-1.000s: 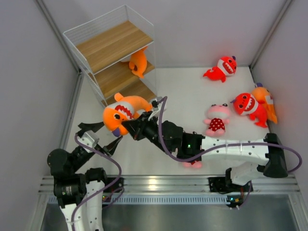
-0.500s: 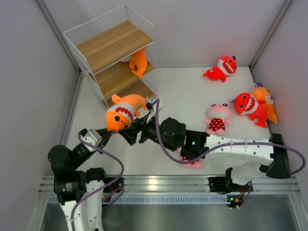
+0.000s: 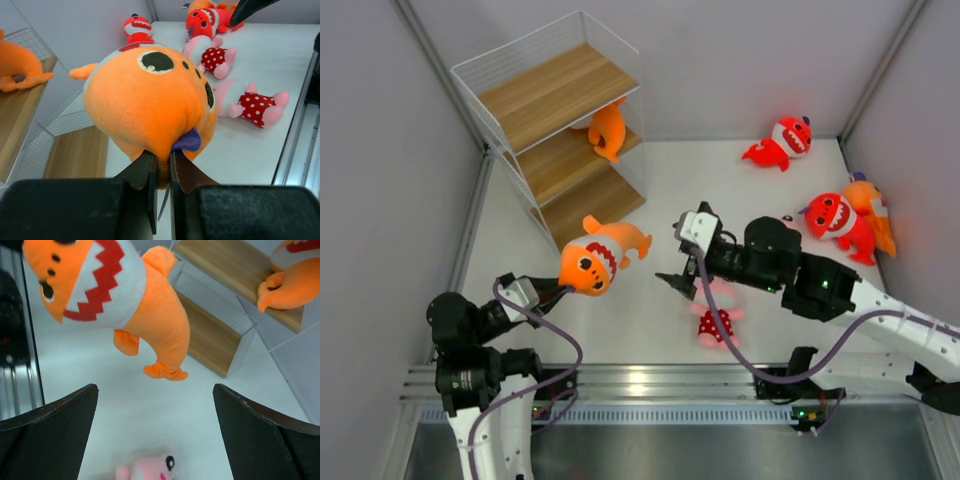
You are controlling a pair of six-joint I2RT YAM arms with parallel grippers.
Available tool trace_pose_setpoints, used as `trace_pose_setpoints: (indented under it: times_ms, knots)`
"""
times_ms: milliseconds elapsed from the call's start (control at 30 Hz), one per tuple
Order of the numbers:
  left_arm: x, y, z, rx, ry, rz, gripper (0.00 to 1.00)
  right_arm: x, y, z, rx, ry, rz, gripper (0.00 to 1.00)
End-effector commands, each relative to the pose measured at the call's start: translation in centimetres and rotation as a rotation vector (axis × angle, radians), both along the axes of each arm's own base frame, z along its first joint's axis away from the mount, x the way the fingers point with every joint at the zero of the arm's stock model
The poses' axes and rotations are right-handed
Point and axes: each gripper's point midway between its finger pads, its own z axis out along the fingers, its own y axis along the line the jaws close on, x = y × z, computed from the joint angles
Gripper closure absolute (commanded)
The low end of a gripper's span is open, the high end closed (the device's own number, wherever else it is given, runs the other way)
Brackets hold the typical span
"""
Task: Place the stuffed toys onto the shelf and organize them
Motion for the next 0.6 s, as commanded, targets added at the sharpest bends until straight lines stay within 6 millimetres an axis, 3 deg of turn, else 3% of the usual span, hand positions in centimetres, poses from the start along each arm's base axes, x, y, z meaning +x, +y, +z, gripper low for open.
trace_pose_setpoints:
  times_ms: [0,67,100,133,167,200,267,300,367,500,567]
  knots:
    - [-1.8,-1.2,0.1,0.008,-0.026,-0.126,1.00,-0.1,0.4,-1.0,-0.211,-0.213,0.184,0.01]
    - [-2.2,-1.3,0.1,0.004,-0.026,-0.131,1.00,1.2,1.2,-1.1,-0.235,-0.214,0.205,0.01]
    - [-2.3,-1.3,0.1,0.001,-0.022,-0.132,1.00,1.5,1.3,0.0,-0.225,-0.218,0.219,0.01]
    - [-2.4,-1.4,0.0,0.001,-0.024,-0.135,1.00,1.3,1.8,0.1,-0.220,-0.203,0.269,0.02]
    - [-2.6,-1.5,0.1,-0.002,-0.020,-0.143,1.00,2.7,2.3,-0.7,-0.246,-0.184,0.268,0.02]
    - [-2.8,-1.5,0.0,-0.004,-0.016,-0.148,1.00,3.1,2.6,0.2,-0.237,-0.193,0.277,0.02]
    - [-3.0,-1.6,0.1,-0.007,-0.014,-0.153,1.00,3.6,3.6,-1.5,-0.280,-0.140,0.325,0.03]
    - [-3.0,-1.6,0.2,-0.007,-0.014,-0.153,1.00,3.8,3.9,-1.0,-0.283,-0.137,0.337,0.04]
    - [-3.1,-1.6,0.4,-0.008,-0.016,-0.153,1.00,3.7,4.7,-3.2,-0.335,-0.065,0.388,0.07]
    - [-3.1,-1.6,0.5,-0.005,-0.023,-0.148,1.00,2.9,5.5,-4.5,-0.338,0.004,0.470,0.15]
    - [-3.0,-1.6,0.5,-0.005,-0.022,-0.148,1.00,2.2,6.0,-4.6,-0.303,0.031,0.513,0.24]
